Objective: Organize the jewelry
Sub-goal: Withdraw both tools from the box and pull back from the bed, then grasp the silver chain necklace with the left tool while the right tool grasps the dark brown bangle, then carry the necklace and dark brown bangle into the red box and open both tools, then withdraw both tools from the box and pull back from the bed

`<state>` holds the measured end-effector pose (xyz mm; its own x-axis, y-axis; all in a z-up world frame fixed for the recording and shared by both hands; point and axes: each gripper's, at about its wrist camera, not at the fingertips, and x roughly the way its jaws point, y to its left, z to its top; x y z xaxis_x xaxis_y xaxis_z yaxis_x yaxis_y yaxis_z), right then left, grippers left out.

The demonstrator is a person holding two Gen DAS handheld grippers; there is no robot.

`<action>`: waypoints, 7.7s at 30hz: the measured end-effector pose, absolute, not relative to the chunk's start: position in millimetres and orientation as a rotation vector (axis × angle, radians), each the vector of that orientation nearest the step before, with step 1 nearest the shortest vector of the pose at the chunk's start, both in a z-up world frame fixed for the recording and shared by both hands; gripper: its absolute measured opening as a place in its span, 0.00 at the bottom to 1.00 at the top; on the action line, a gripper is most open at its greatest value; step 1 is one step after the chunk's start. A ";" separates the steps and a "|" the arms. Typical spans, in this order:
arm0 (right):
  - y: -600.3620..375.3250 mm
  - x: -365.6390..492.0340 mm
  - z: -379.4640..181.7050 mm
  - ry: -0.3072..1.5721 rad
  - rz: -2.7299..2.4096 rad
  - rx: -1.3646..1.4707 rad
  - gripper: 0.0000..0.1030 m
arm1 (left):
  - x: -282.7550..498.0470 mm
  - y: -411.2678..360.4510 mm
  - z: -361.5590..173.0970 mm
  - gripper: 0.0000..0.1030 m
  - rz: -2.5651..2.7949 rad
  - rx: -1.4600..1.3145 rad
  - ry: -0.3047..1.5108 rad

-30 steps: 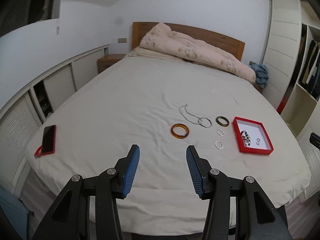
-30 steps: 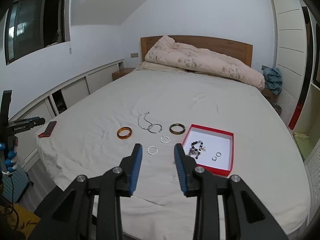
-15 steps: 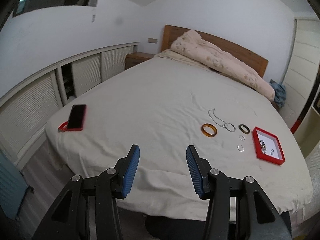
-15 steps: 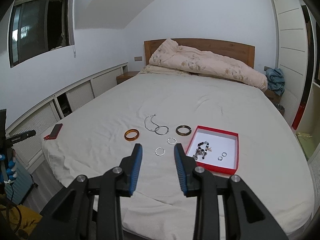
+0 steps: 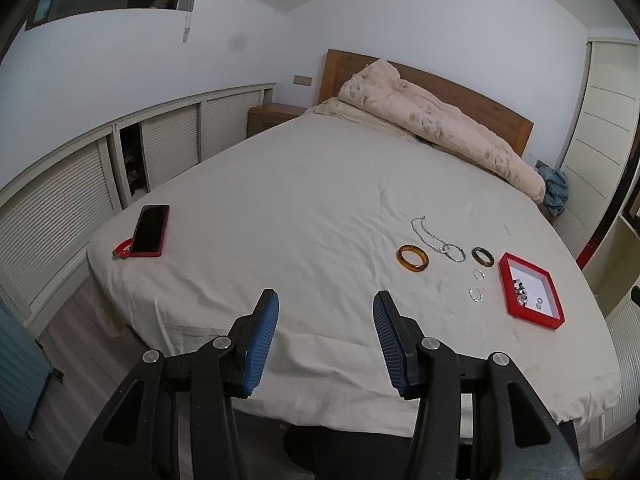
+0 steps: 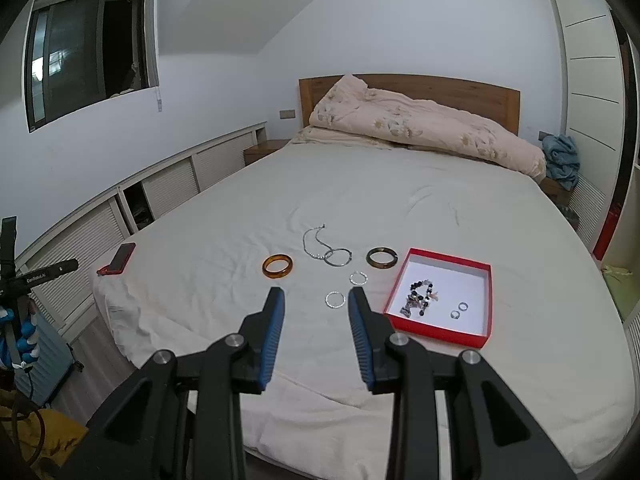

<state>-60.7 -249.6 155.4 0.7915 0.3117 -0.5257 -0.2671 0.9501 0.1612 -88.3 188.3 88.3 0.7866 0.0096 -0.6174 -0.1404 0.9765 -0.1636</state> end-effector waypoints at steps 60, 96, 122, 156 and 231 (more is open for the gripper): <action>-243.4 402.4 -87.8 1.183 0.412 -0.168 0.31 | 409.4 -47.8 -118.2 0.49 -0.136 0.165 1.248; -235.0 342.8 -5.3 0.940 0.356 -0.146 0.07 | 373.4 -16.1 -26.0 0.02 -0.104 0.126 0.965; -364.1 205.2 88.4 0.824 0.140 -0.036 0.07 | 272.9 -161.7 128.8 0.02 -0.353 0.205 0.728; -429.5 256.6 -72.9 1.057 0.055 0.045 0.08 | 290.9 -304.6 -62.4 0.02 -0.577 0.164 1.101; -298.8 -35.0 70.2 0.791 0.031 0.269 0.30 | 10.5 -34.0 19.8 0.53 -0.248 -0.004 0.843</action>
<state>-35.0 -298.8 70.2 0.7044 0.1282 -0.6981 0.0726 0.9654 0.2506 10.5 -34.0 19.8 0.6383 -0.2186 -0.7381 0.2151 0.9713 -0.1016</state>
